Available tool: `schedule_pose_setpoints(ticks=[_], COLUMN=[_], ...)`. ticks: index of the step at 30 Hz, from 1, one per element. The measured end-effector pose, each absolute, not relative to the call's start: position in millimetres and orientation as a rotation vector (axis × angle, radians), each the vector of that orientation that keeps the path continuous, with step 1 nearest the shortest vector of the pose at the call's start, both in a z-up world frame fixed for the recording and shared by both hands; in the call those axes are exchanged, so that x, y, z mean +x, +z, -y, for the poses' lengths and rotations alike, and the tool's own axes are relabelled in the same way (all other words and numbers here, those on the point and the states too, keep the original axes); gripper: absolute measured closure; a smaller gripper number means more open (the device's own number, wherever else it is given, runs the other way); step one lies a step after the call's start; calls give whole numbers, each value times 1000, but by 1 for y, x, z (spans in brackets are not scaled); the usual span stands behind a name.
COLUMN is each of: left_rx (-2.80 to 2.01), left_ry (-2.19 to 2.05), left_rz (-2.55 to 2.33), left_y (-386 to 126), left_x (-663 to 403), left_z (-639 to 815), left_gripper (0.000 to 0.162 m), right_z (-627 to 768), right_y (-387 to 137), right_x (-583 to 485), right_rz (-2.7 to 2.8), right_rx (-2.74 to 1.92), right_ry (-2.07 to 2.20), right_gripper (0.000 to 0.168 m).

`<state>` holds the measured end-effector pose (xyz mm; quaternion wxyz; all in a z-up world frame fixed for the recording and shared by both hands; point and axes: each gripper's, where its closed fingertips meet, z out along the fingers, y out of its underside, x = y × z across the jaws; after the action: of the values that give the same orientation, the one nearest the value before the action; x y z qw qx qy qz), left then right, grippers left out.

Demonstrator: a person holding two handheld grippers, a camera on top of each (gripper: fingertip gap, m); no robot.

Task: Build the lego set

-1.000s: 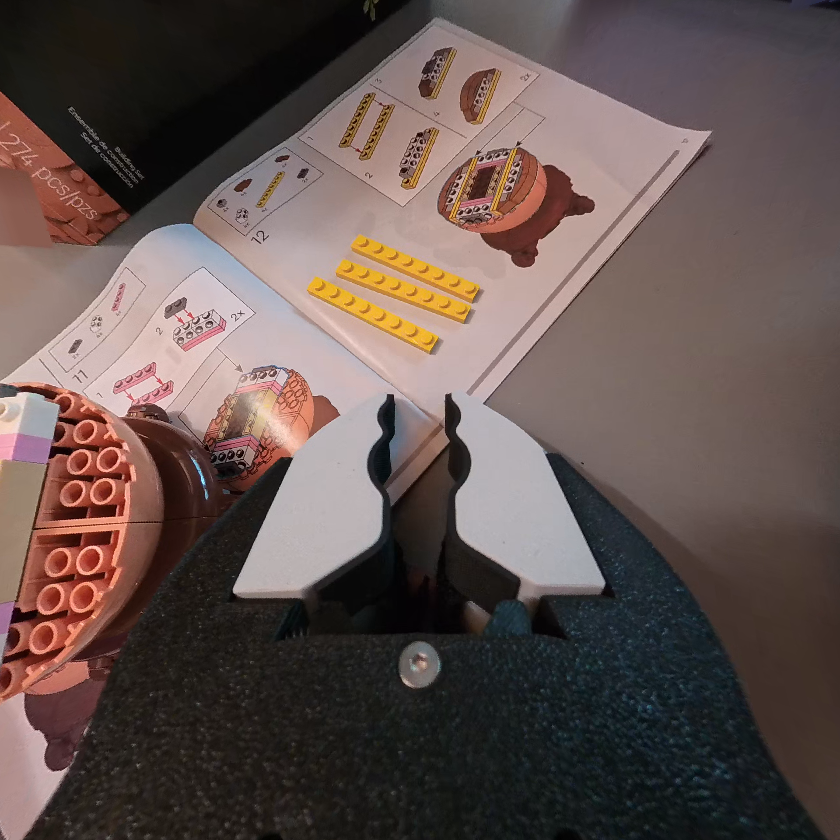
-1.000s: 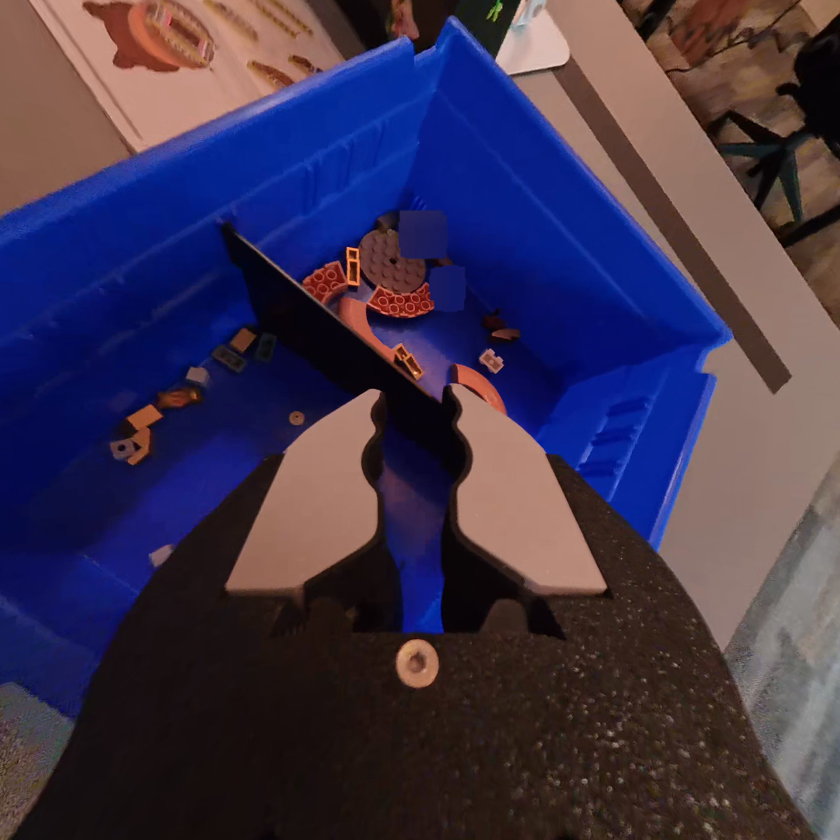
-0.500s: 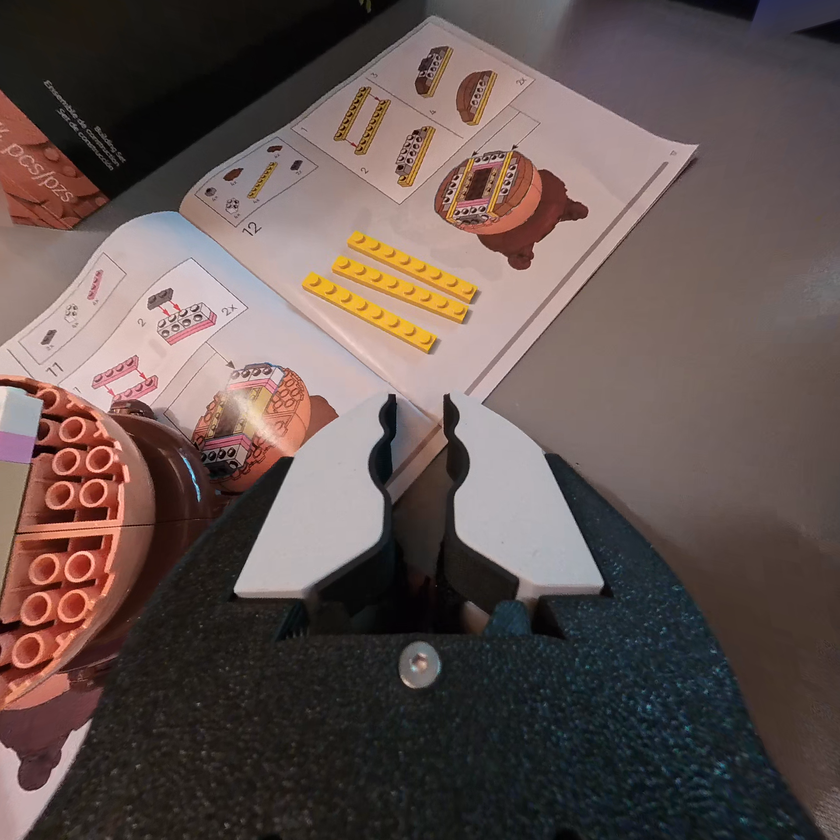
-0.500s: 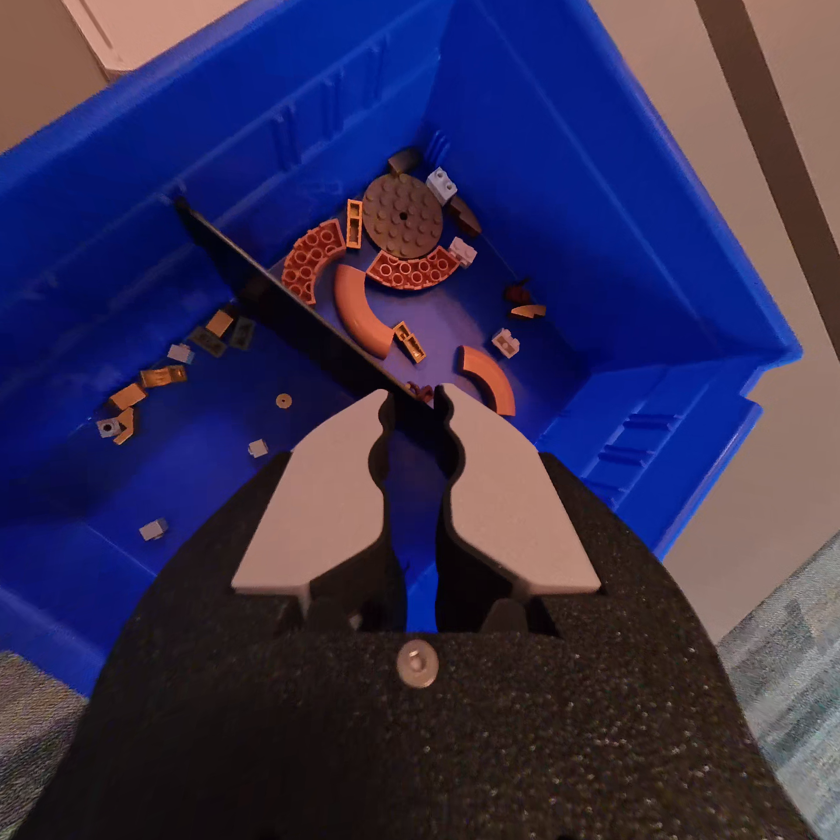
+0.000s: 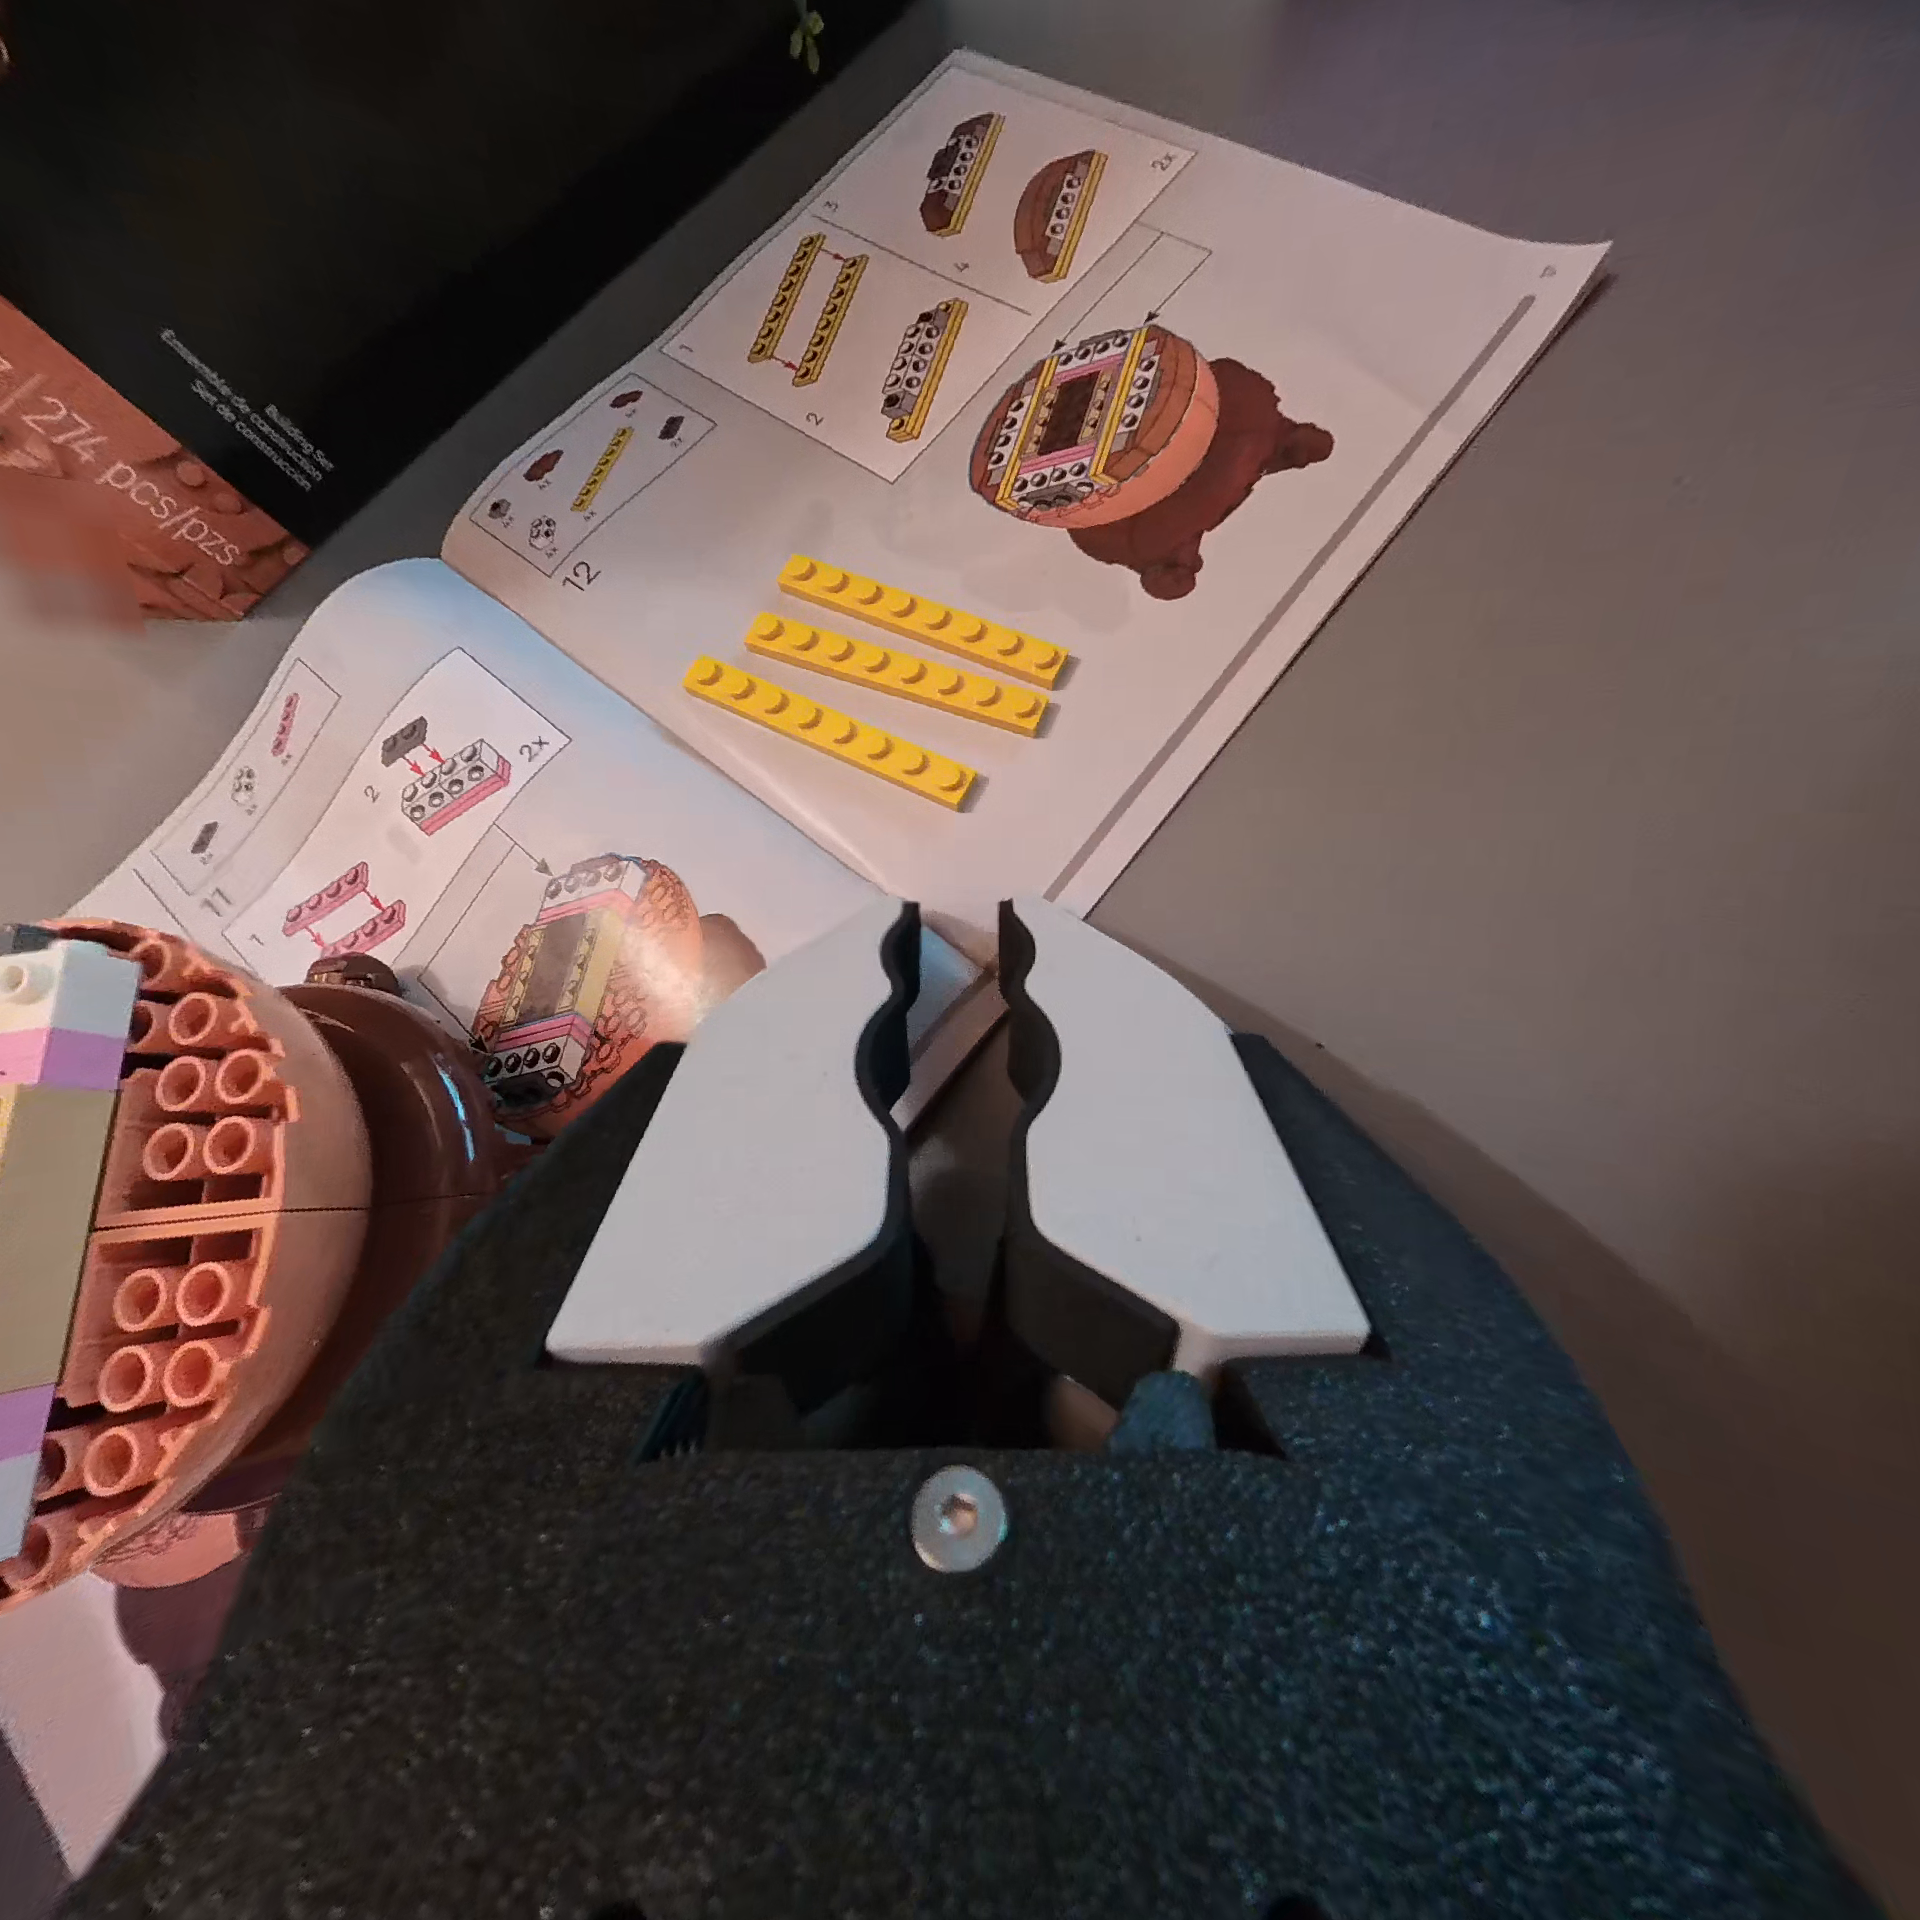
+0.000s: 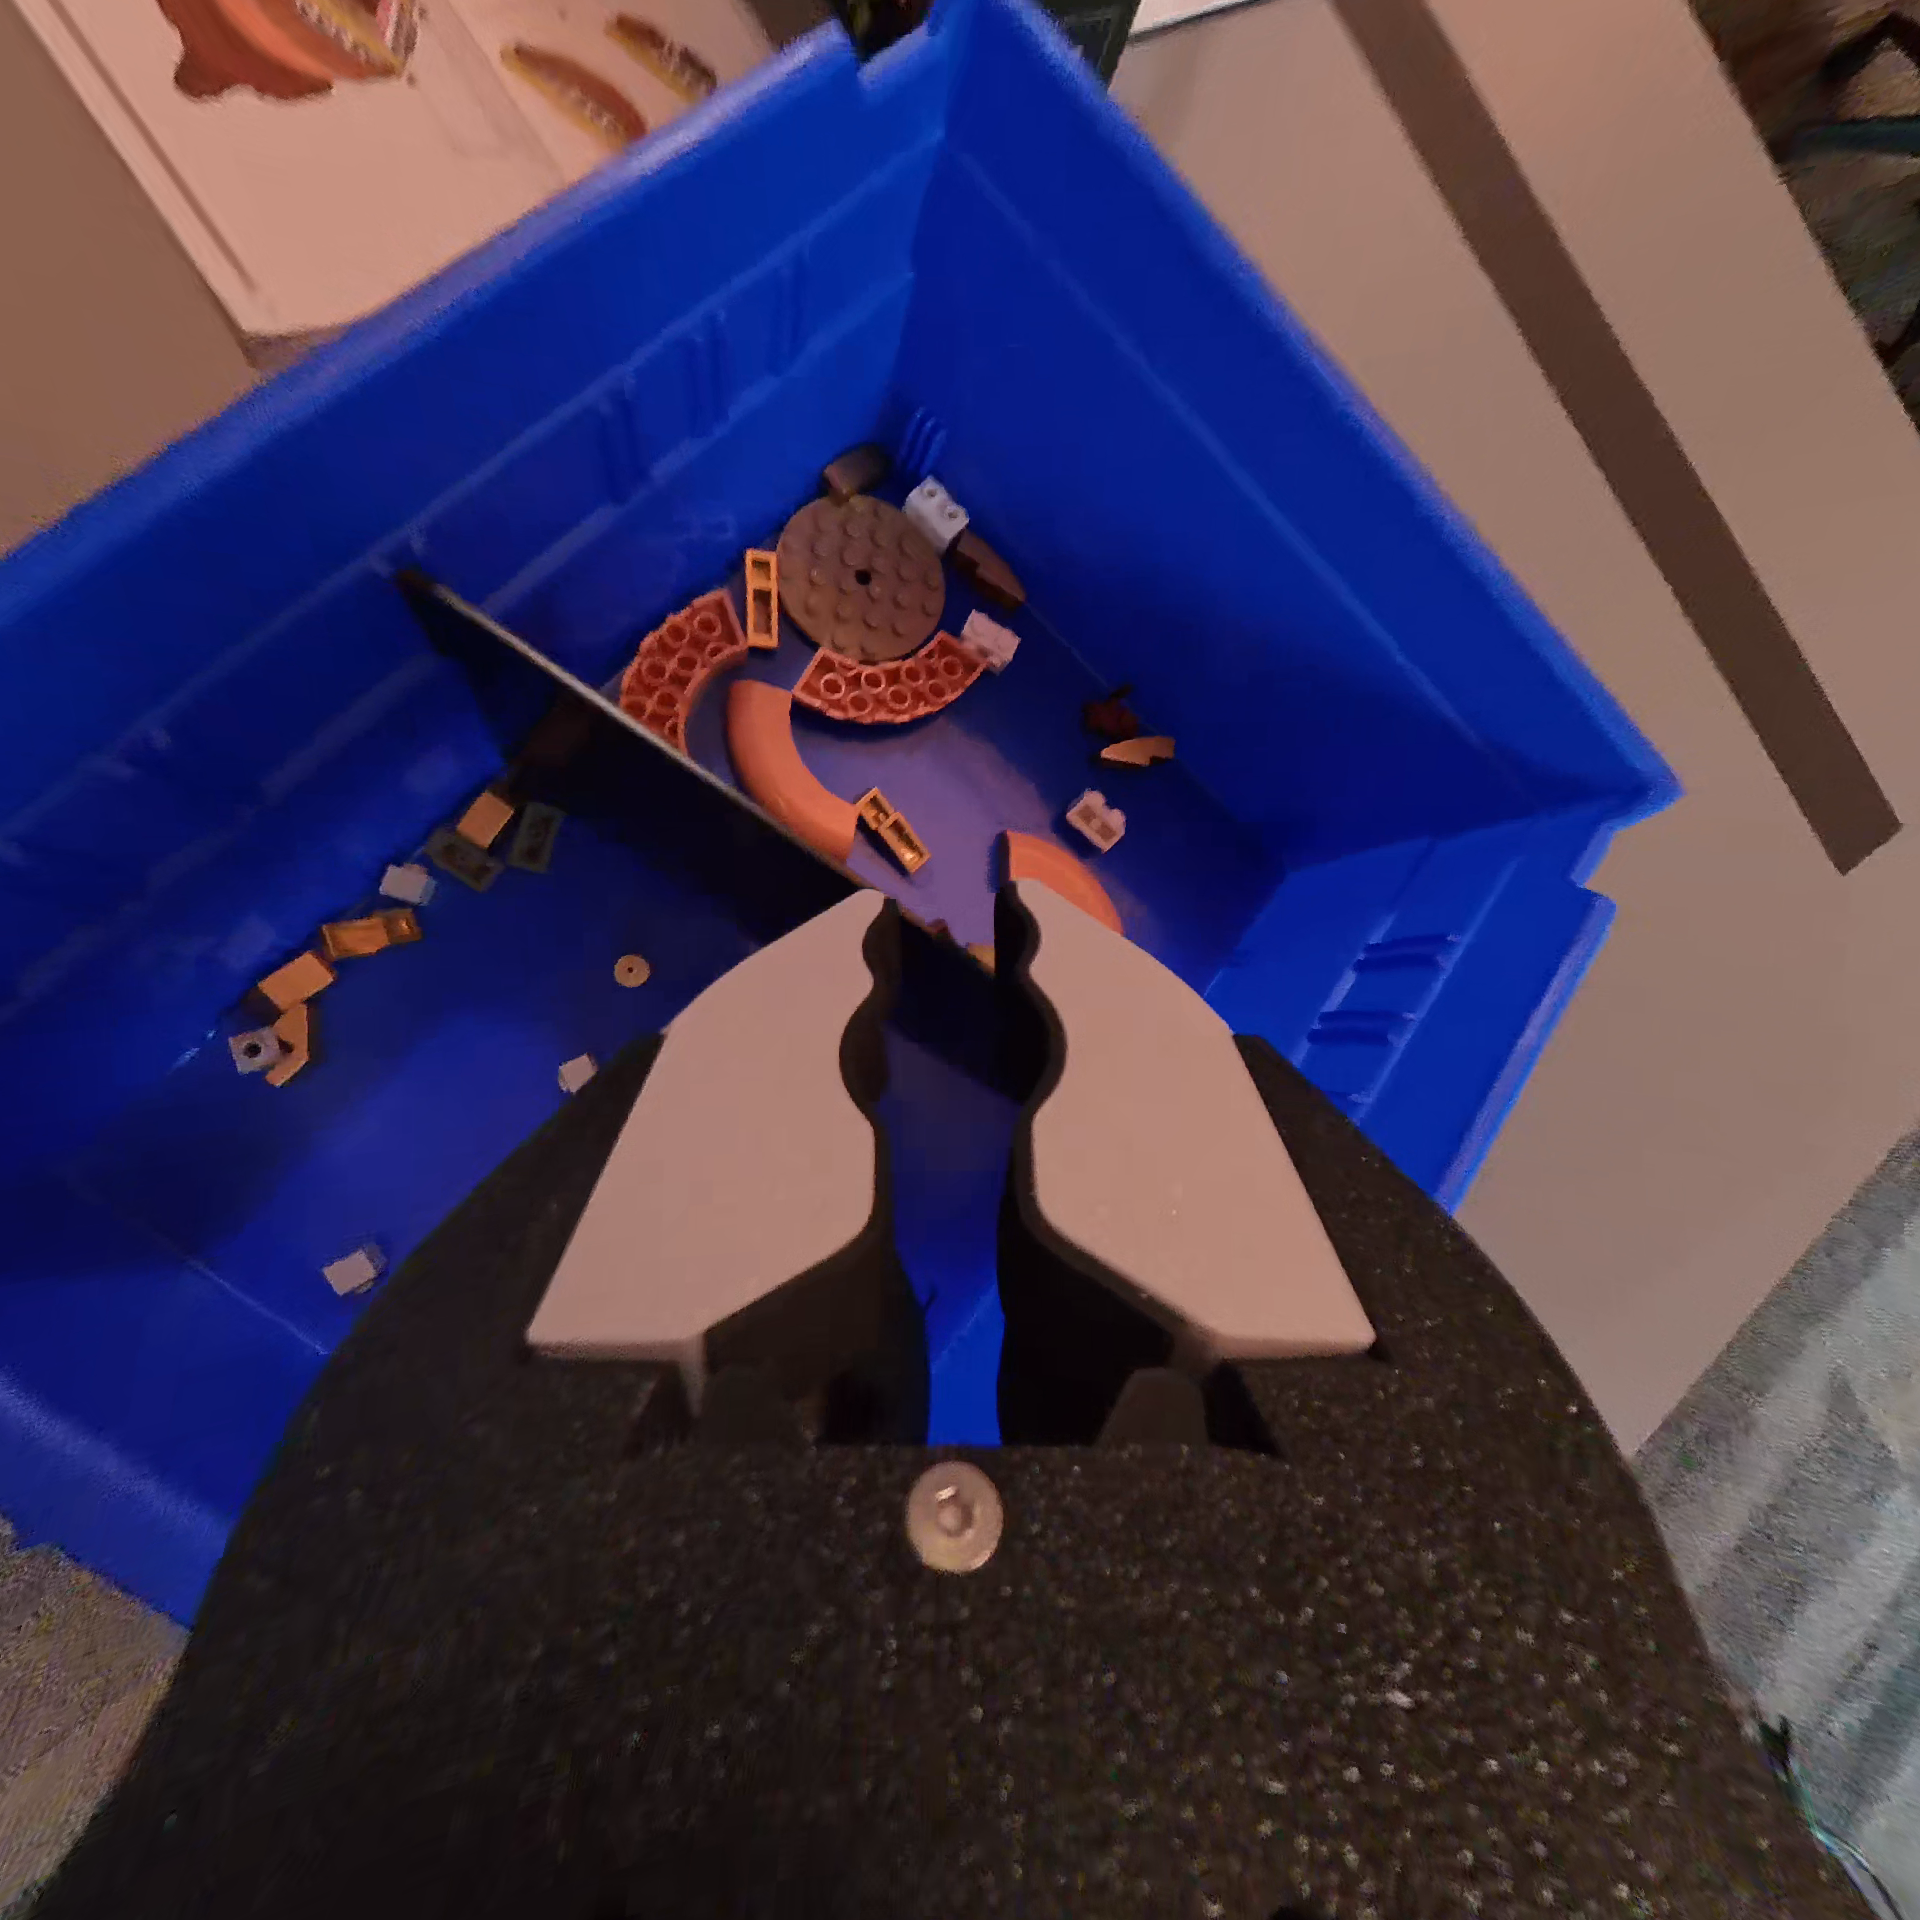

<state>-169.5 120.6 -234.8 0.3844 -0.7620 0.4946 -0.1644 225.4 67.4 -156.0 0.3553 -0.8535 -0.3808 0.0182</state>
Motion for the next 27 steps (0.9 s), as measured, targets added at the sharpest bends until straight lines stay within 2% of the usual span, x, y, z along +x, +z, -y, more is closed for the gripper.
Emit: schedule_pose_setpoints(ticks=[6,15,19,24,27], left_rx=[-1975,-1981,-1997,-1997,-2005], left_ry=[-472,-483,-511,-511,-527], left_rz=[-1242,-1239,-1231,-1231,-1227], left_y=[-235,-235,-236,-236,-236], left_x=[-170,-170,-170,-170,-170], left_z=[-121,-121,-121,-121,-121], left_gripper=[147,146,146,146,146], right_z=[-72,-91,-107,-122,-120], right_y=[-143,-135,-146,-173,-198], right_x=[230,252,252,185,160], right_rz=[931,934,1063,1159,1310], right_rx=[-2244,-2411,-2528,-2550,-2532], right_ry=[114,-128,-170,297,365], right_gripper=[148,148,149,146,149])
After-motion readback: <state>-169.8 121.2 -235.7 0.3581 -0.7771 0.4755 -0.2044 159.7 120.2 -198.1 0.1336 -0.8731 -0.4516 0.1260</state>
